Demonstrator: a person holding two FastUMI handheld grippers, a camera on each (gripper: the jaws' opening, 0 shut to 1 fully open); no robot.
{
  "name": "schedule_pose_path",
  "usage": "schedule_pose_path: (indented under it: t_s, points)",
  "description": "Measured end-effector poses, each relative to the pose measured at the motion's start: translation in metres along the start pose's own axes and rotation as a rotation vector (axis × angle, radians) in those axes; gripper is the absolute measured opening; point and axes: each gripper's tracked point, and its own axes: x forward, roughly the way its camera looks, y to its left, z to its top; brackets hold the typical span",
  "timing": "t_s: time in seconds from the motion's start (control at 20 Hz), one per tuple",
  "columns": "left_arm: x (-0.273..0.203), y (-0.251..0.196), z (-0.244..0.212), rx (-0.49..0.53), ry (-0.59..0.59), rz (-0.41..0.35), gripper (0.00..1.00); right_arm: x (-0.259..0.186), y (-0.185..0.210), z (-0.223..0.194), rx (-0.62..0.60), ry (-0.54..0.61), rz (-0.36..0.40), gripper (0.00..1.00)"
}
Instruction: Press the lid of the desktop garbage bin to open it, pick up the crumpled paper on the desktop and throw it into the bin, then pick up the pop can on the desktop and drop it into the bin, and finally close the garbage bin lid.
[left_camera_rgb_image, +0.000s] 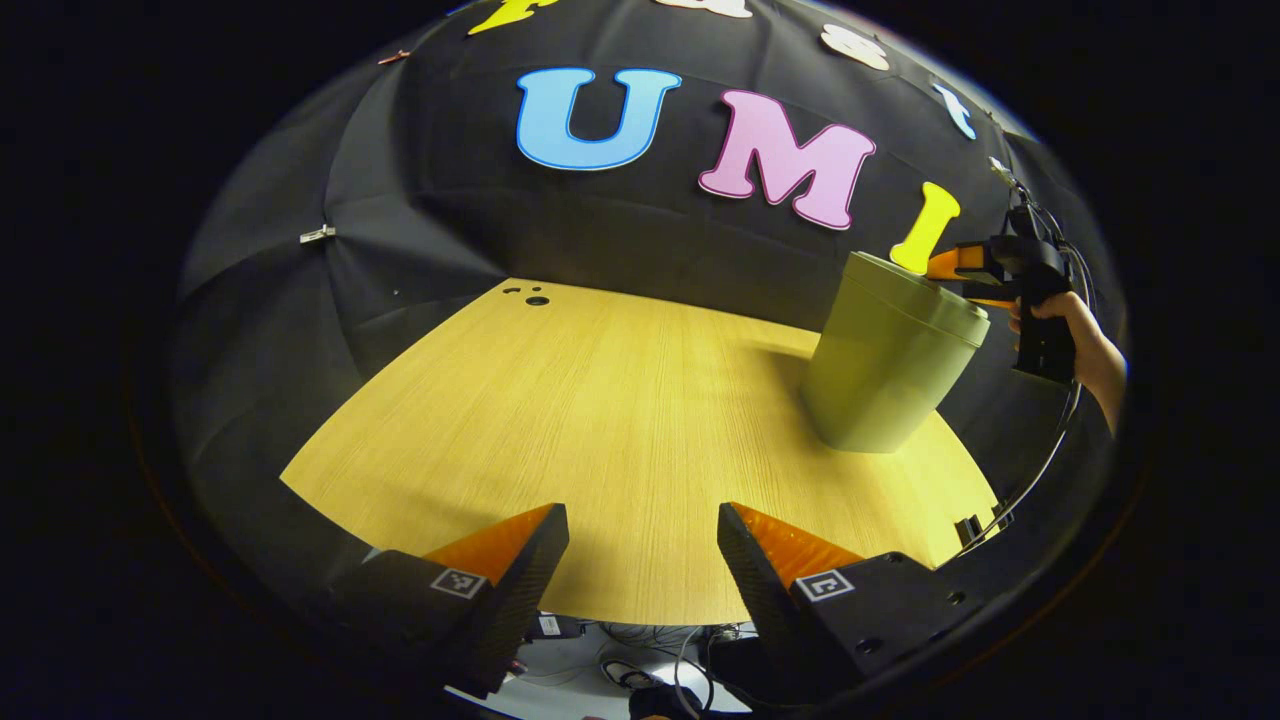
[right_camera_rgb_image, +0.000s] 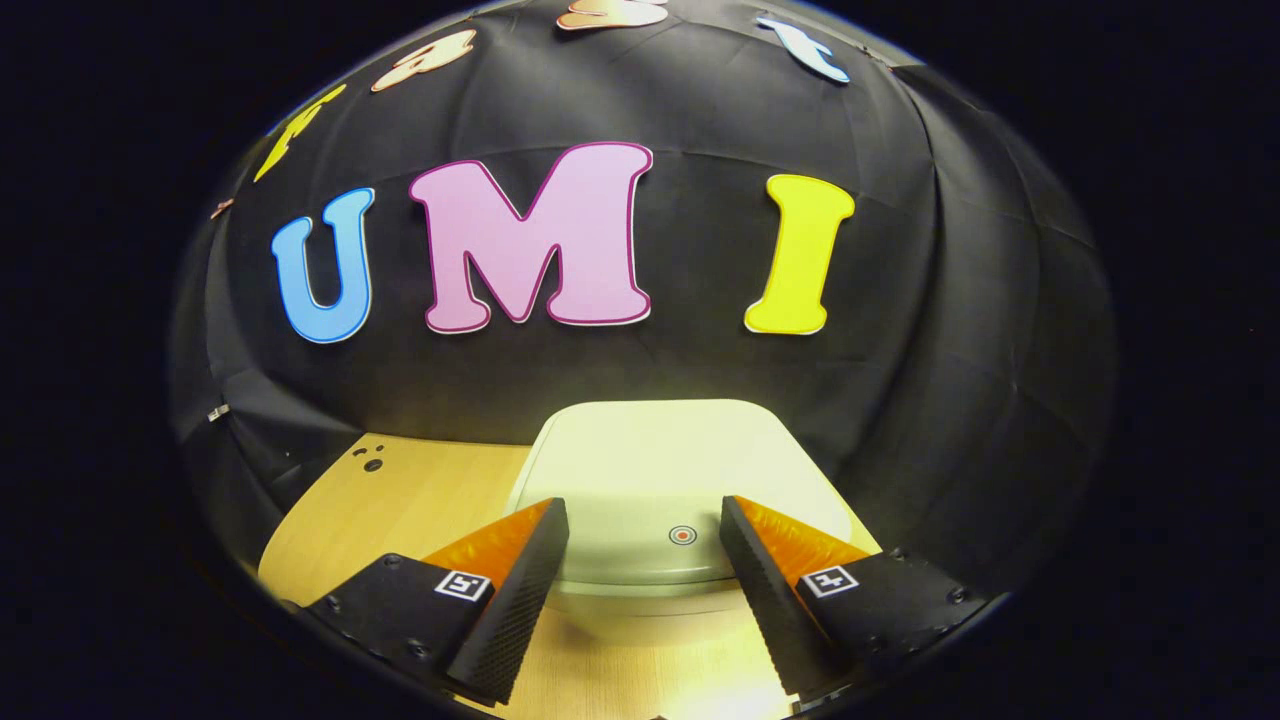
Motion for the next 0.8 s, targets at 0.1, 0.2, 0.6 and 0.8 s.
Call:
schedule_pose_path:
  t_s: [0.1,0.2,0.6,0.8]
  points:
    - [-0.001,-0.001,-0.002,0.001,0.004,-0.002,0.96,-0.002,0.000,0.000,-0.005,0.000,0.018,0.97]
    - [-0.002,-0.003,-0.002,0.009,0.003,-0.006,0.96,0.002,-0.002,0.003,0.026,0.003,0.028,0.97]
    - [-0.001,-0.018,0.009,0.028,-0.017,-0.033,0.96,-0.004,0.000,0.003,0.015,-0.018,0.053,0.96]
    - [-0.003,-0.028,0.038,0.044,-0.072,-0.051,0.96,-0.023,0.006,0.007,0.050,-0.018,0.070,0.96]
